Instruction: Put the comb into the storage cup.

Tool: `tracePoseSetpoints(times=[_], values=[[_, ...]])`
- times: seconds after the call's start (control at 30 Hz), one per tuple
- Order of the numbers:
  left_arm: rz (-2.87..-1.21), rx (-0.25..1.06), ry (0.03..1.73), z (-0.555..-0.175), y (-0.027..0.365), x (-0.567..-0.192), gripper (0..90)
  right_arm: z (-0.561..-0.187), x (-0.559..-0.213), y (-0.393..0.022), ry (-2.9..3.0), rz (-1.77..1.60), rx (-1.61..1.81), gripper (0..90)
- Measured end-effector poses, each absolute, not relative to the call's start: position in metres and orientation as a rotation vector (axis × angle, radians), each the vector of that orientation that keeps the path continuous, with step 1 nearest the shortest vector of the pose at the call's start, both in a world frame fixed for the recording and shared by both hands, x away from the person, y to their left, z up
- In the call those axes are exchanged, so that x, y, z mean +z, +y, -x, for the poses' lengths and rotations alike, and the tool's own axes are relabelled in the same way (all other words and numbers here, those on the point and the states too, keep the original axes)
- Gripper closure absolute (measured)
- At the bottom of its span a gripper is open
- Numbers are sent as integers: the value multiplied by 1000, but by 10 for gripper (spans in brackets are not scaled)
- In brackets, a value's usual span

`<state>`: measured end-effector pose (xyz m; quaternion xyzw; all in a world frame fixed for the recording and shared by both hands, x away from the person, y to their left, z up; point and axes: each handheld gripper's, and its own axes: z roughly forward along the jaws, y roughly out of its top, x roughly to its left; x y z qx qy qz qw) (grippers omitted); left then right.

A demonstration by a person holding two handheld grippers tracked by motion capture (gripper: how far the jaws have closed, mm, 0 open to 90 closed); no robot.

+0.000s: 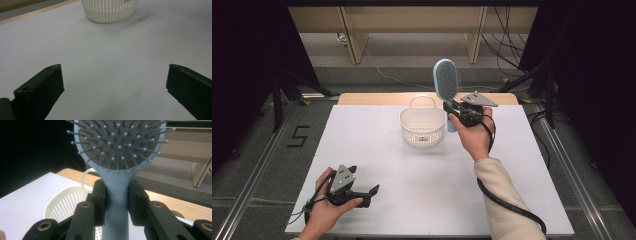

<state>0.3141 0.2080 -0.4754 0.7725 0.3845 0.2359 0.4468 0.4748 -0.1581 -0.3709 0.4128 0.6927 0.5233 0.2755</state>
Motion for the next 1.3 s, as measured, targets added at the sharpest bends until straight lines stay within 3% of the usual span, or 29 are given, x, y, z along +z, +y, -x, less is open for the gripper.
tracePoseSetpoints(times=[1.3], values=[[-1914, 581, 948, -314, 208, -475, 8, -479, -364, -150, 1865, -1097, 1405, 704]])
